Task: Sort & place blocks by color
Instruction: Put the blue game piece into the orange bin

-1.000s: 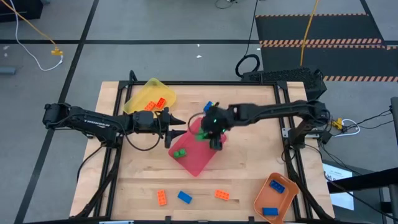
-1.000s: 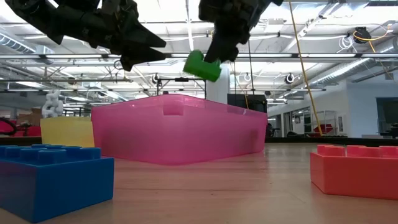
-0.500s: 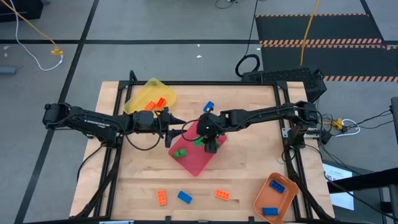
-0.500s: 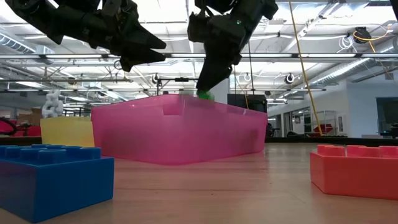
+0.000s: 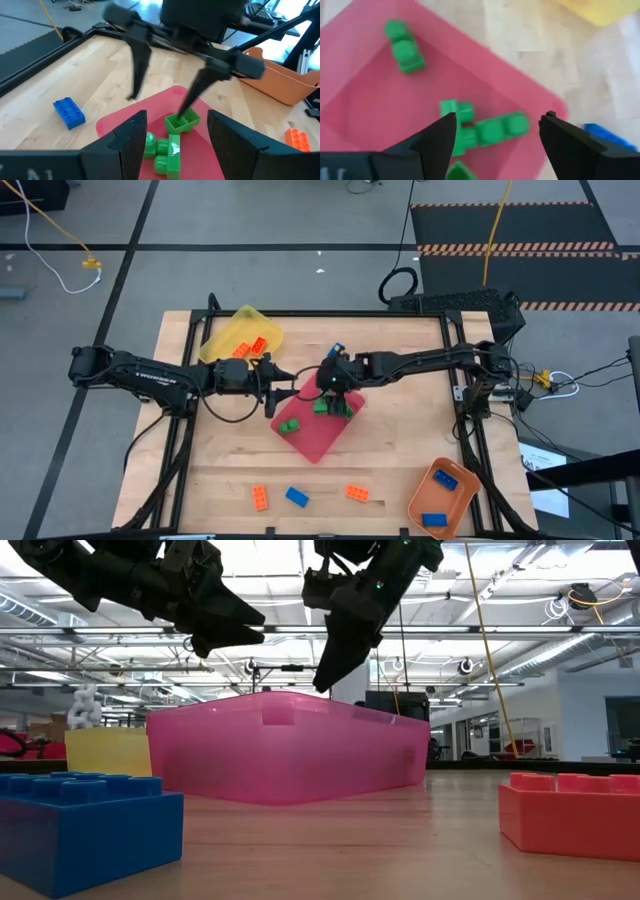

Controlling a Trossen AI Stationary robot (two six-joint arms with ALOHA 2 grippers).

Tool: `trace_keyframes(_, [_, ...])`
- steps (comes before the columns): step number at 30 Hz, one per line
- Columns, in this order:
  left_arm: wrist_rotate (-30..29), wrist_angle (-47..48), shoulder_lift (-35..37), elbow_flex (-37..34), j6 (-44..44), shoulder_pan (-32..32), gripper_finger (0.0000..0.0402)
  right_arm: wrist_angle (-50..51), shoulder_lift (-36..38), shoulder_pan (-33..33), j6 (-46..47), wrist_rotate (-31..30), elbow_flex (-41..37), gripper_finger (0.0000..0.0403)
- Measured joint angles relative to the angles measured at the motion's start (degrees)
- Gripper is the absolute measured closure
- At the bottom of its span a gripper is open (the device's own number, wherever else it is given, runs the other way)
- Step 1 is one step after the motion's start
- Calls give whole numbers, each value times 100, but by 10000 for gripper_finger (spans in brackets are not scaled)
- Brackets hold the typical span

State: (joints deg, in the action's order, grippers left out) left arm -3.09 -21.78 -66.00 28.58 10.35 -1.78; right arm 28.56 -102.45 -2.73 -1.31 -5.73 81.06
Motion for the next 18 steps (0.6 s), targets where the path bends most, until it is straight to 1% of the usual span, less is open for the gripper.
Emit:
trace_keyframes(9, [0,86,0,0,37,0,195,-41,2,-669,-295,-51,7,139])
trace_keyframes(18, [0,112,0,0,46,0,195,-455,164,-1273,-1024,-19,4,140])
